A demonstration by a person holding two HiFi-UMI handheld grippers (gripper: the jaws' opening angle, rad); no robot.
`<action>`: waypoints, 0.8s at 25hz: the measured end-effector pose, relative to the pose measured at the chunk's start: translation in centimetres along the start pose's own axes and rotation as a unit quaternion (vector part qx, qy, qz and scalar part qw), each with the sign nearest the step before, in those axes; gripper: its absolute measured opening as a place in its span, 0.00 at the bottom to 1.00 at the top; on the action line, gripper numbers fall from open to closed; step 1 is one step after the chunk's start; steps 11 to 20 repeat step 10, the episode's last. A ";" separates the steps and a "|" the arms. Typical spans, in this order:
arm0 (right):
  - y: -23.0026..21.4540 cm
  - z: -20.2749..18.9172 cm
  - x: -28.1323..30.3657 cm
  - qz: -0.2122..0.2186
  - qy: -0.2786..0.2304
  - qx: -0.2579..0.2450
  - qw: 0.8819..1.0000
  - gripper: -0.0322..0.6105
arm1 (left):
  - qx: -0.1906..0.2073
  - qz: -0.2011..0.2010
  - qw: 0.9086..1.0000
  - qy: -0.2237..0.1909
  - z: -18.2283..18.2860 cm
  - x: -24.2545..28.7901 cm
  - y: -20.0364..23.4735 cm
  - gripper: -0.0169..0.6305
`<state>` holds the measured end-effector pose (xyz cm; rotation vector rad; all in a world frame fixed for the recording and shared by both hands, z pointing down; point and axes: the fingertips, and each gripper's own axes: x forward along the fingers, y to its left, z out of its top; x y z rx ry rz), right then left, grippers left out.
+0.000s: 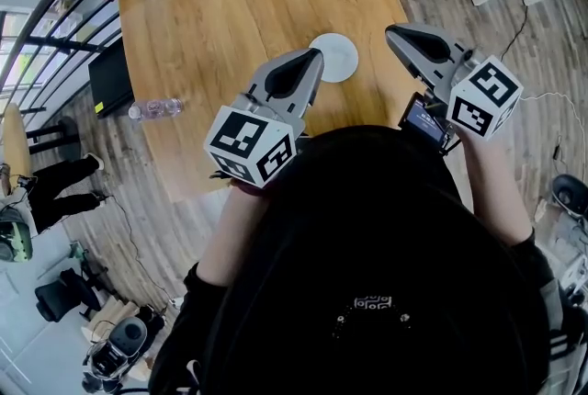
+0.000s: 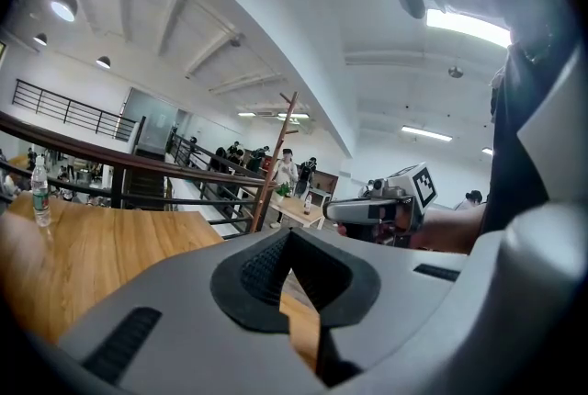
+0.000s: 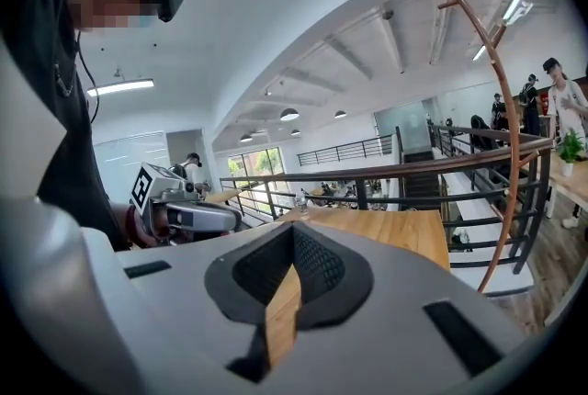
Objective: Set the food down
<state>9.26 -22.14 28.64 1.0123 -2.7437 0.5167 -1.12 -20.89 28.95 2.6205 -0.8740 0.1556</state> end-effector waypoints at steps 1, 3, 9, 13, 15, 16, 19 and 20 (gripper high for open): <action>0.0 0.0 0.1 -0.001 -0.001 -0.002 1.000 0.08 | 0.000 -0.001 1.000 0.002 -0.2 0.2 0.1 0.02; 0.1 0.1 0.0 -0.002 -0.002 -0.004 1.000 0.08 | -0.001 -0.004 1.000 0.006 -0.2 0.5 0.0 0.02; -0.6 0.3 -1.4 -0.011 -0.002 0.000 1.000 0.08 | 0.008 -0.018 1.000 0.015 -0.1 1.5 -1.2 0.02; -0.8 0.3 -1.6 -0.013 -0.003 0.001 1.000 0.08 | 0.010 -0.019 1.000 0.016 -0.1 1.6 -1.3 0.02; -0.8 0.3 -1.6 -0.013 -0.003 0.001 1.000 0.08 | 0.010 -0.019 1.000 0.016 -0.1 1.6 -1.3 0.02; -0.8 0.3 -1.6 -0.013 -0.003 0.001 1.000 0.08 | 0.010 -0.019 1.000 0.016 -0.1 1.6 -1.3 0.02; -0.8 0.3 -1.6 -0.013 -0.003 0.001 1.000 0.08 | 0.010 -0.019 1.000 0.016 -0.1 1.6 -1.3 0.02; -0.8 0.3 -1.6 -0.013 -0.003 0.001 1.000 0.08 | 0.010 -0.019 1.000 0.016 -0.1 1.6 -1.3 0.02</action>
